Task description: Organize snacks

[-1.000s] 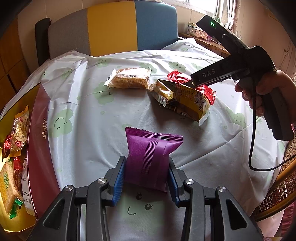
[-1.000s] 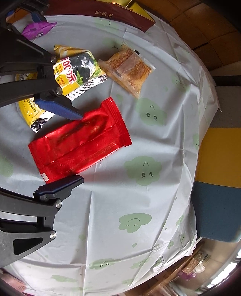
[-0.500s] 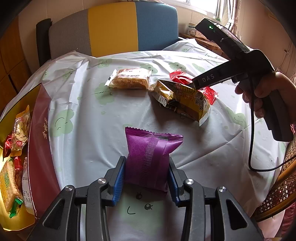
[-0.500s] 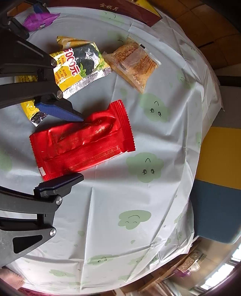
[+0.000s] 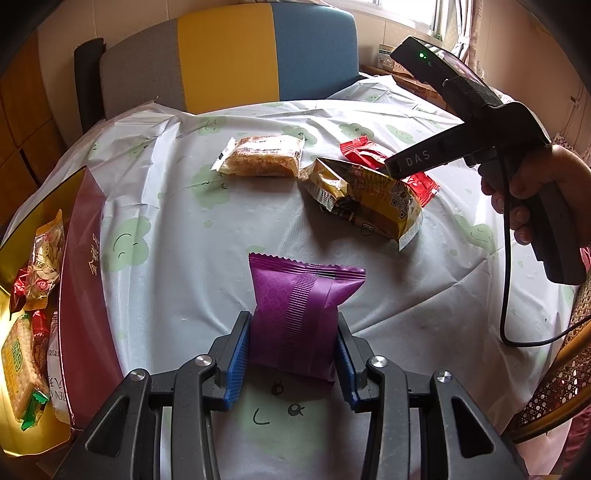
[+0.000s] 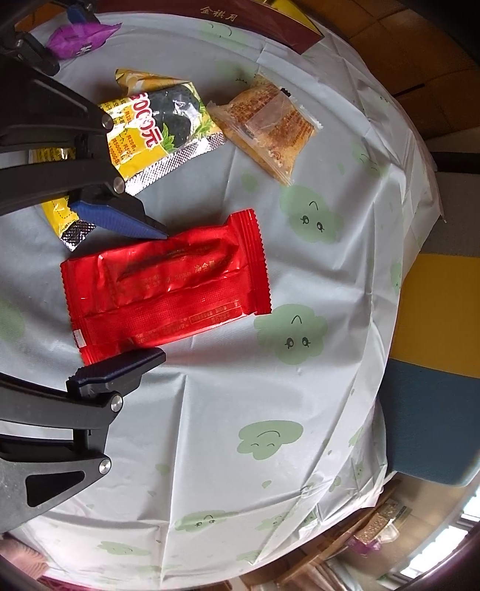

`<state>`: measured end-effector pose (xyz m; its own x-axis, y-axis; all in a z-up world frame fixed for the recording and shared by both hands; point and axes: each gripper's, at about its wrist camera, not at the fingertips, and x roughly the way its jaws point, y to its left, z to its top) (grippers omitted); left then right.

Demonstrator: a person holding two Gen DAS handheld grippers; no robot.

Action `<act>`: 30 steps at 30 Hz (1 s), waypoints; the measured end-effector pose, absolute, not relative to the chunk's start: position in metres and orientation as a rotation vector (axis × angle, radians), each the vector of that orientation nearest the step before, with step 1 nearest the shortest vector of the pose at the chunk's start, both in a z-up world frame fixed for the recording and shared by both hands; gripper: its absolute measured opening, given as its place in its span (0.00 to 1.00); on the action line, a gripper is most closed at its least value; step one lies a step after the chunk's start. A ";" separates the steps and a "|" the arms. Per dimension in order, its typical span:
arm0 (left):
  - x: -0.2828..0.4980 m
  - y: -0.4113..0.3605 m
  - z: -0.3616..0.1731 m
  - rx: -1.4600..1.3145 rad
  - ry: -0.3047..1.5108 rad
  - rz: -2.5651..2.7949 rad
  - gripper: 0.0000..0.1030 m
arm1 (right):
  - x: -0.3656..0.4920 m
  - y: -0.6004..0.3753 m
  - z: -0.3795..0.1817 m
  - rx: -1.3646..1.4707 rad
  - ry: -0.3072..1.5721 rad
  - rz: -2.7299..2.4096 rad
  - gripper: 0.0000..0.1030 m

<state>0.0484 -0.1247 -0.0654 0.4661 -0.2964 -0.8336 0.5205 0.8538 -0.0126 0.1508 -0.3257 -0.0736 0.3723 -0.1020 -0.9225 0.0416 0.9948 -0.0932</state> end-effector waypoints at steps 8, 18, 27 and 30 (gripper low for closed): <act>0.048 -0.127 -0.064 0.280 0.959 -0.489 0.40 | 0.147 -0.324 -0.073 -0.048 1.178 -0.089 0.54; 0.043 -0.125 -0.051 0.310 0.920 -0.439 0.39 | 0.147 -0.323 -0.074 -0.080 1.165 -0.084 0.54; 0.032 -0.118 -0.020 0.279 0.848 -0.417 0.39 | 0.146 -0.321 -0.072 -0.092 1.158 -0.080 0.54; 0.030 -0.115 -0.009 0.270 0.826 -0.413 0.39 | 0.145 -0.321 -0.072 -0.095 1.156 -0.080 0.54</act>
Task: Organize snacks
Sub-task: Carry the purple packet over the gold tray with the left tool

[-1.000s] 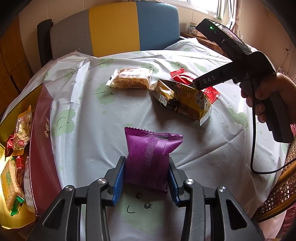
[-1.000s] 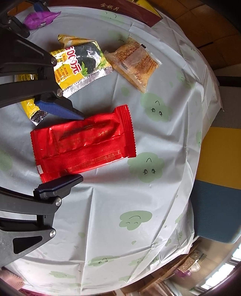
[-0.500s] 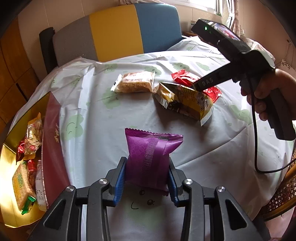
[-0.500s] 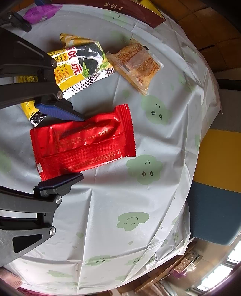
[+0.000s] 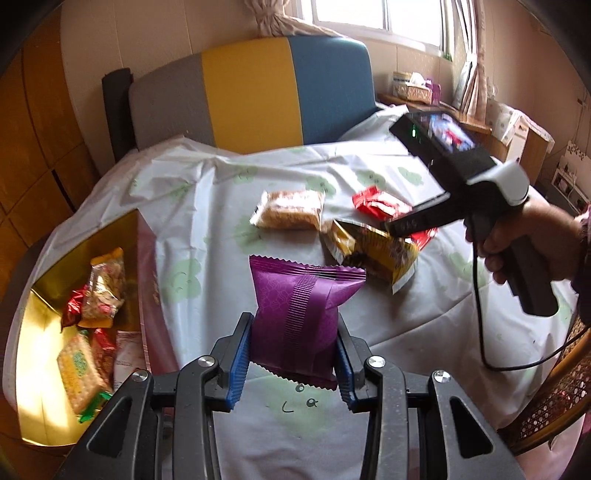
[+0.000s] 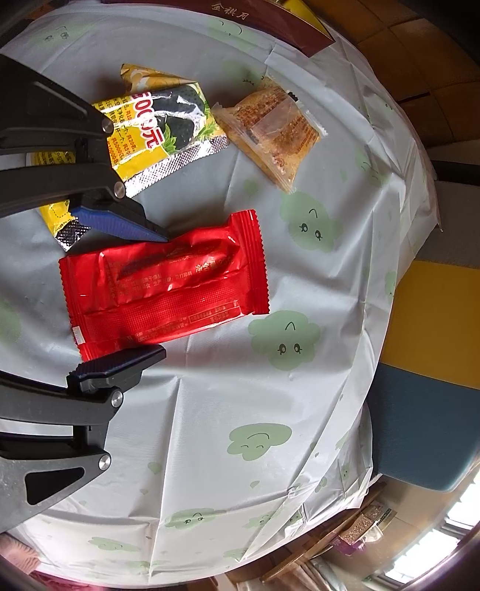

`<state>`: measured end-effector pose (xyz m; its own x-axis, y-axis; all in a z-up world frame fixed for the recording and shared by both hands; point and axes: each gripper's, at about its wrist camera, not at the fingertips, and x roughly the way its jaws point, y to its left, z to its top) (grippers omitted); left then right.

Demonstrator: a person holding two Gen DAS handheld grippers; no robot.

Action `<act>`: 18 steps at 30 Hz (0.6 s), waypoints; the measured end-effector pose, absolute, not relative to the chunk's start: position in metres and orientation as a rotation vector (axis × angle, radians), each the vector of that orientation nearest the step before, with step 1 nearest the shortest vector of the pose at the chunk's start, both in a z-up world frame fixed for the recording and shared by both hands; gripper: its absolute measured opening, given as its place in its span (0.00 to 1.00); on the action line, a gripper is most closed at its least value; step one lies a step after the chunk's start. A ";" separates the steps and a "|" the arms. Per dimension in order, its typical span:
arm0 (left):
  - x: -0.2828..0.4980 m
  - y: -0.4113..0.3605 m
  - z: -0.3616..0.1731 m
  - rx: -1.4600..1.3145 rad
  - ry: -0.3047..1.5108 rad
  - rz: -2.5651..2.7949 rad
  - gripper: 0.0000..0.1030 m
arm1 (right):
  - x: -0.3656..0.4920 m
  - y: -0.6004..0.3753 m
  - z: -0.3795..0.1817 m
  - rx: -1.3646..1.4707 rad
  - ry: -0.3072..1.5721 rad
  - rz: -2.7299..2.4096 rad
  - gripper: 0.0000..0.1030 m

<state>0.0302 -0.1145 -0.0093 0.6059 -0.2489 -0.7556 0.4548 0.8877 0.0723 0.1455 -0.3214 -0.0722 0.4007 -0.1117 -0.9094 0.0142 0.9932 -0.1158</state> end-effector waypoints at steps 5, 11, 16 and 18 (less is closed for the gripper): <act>0.029 -0.105 0.004 0.257 0.800 -0.392 0.39 | 0.144 -0.322 -0.072 -0.100 1.151 -0.078 0.54; 0.030 -0.091 0.013 0.230 0.794 -0.361 0.39 | 0.143 -0.321 -0.071 -0.116 1.142 -0.075 0.54; 0.035 -0.076 0.016 0.206 0.801 -0.327 0.39 | 0.142 -0.319 -0.071 -0.124 1.138 -0.075 0.54; 0.037 -0.067 0.016 0.187 0.810 -0.316 0.39 | 0.142 -0.319 -0.071 -0.125 1.137 -0.075 0.54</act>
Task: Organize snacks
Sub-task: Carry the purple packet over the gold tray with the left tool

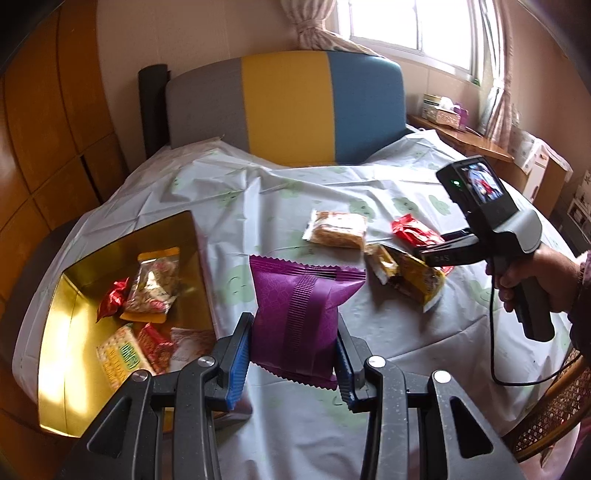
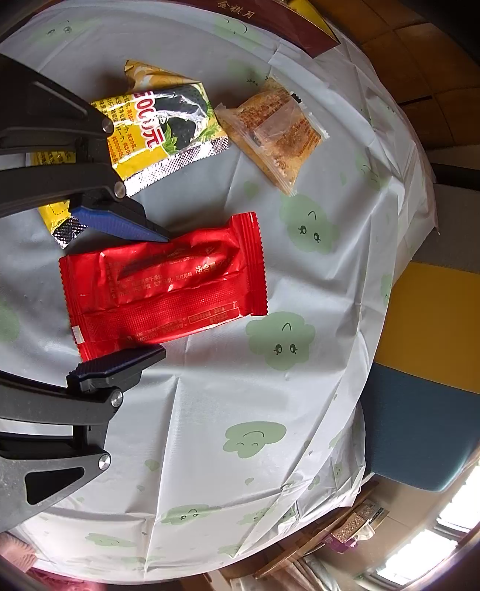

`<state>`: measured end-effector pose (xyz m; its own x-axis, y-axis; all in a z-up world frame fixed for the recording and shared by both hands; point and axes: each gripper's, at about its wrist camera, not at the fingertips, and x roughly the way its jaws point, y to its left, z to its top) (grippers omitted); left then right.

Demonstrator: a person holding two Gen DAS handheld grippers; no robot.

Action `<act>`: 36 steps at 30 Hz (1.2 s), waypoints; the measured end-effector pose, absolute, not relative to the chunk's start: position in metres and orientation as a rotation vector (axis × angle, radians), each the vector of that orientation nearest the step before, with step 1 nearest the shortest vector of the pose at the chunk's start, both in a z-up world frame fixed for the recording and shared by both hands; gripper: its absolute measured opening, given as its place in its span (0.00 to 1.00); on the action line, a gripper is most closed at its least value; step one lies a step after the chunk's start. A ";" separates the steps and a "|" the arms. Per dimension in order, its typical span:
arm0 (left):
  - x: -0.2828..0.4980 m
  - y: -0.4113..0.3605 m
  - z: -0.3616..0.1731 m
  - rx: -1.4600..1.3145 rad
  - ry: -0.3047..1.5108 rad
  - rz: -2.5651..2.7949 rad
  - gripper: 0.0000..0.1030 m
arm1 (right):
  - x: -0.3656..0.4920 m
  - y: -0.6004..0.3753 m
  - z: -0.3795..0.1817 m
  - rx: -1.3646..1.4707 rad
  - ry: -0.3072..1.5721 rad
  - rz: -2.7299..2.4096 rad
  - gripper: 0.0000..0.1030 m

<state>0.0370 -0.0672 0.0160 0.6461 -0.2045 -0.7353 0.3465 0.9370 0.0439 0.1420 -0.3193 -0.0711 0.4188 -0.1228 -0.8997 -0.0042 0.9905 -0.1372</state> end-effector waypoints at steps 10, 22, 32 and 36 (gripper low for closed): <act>0.057 0.009 0.022 0.034 0.857 -0.183 0.39 | 0.142 -0.319 -0.071 -0.132 1.135 -0.075 0.54; 0.085 0.137 0.011 -0.278 0.950 0.021 0.39 | 0.141 -0.319 -0.070 -0.145 1.129 -0.080 0.54; 0.126 0.158 -0.024 -0.302 1.069 0.052 0.40 | 0.140 -0.317 -0.070 -0.146 1.127 -0.086 0.54; 0.139 0.159 -0.033 -0.278 1.092 0.067 0.40 | 0.140 -0.317 -0.070 -0.150 1.126 -0.089 0.54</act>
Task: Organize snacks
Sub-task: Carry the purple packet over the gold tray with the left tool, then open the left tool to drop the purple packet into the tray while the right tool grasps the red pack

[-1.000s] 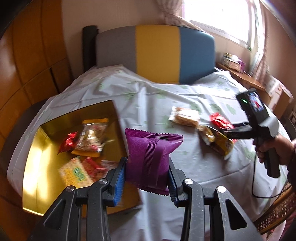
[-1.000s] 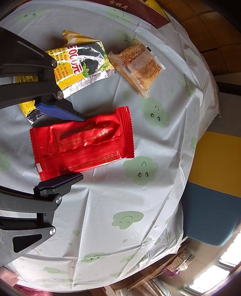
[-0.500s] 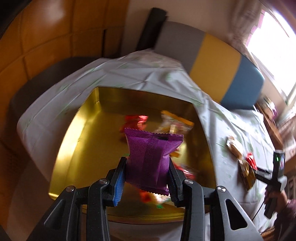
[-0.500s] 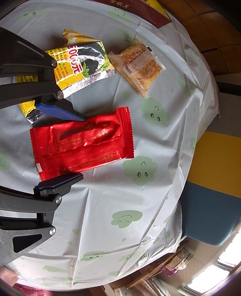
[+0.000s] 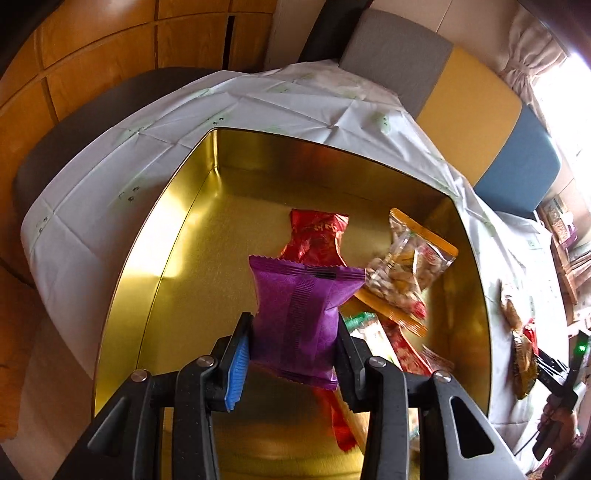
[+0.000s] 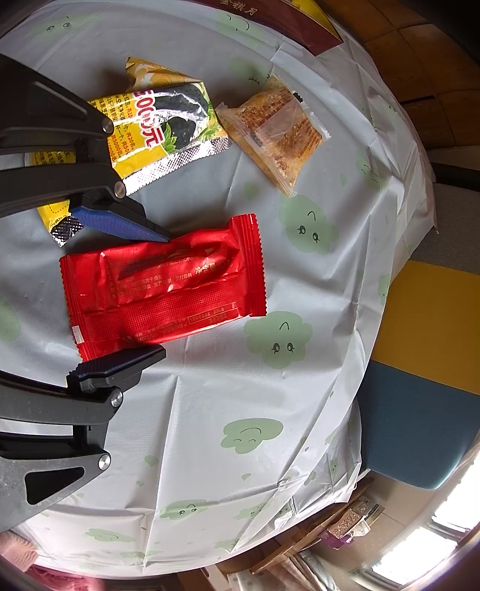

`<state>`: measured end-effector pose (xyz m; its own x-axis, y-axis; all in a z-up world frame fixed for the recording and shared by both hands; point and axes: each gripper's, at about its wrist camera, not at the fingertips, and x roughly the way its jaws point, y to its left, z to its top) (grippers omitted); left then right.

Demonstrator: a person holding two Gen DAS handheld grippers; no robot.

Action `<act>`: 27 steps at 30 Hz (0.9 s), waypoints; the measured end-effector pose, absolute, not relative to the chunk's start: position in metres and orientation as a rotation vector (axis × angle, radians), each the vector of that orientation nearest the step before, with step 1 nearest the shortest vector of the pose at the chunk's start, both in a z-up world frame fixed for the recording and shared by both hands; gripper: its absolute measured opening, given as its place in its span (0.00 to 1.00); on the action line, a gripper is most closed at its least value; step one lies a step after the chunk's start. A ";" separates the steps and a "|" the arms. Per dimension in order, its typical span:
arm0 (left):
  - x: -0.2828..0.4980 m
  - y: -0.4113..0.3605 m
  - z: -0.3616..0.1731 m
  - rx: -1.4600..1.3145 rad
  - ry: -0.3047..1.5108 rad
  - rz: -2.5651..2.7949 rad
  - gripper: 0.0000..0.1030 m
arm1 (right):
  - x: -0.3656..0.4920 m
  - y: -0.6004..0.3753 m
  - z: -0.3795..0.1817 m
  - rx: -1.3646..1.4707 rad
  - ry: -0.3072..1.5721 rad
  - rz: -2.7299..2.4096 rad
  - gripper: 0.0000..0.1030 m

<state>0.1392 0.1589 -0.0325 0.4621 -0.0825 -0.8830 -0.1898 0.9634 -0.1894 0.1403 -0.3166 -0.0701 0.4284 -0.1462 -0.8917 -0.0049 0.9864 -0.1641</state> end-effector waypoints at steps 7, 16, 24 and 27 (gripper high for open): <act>0.159 0.160 -0.050 -0.233 1.145 0.099 0.41 | 0.140 -0.316 -0.070 -0.156 1.125 -0.092 0.54; 0.167 0.155 -0.059 -0.202 1.163 0.112 0.41 | 0.140 -0.316 -0.070 -0.157 1.124 -0.094 0.55; 0.166 0.156 -0.052 -0.169 1.142 0.126 0.46 | 0.139 -0.316 -0.069 -0.160 1.120 -0.097 0.55; 0.160 0.153 -0.042 -0.154 1.102 0.144 0.46 | 0.139 -0.315 -0.070 -0.162 1.119 -0.098 0.55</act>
<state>0.1602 0.1532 -0.0423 0.4446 0.0391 -0.8949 -0.1914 0.9801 -0.0523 0.1387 -0.3149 -0.0696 0.4342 -0.1592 -0.8866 -0.0034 0.9840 -0.1784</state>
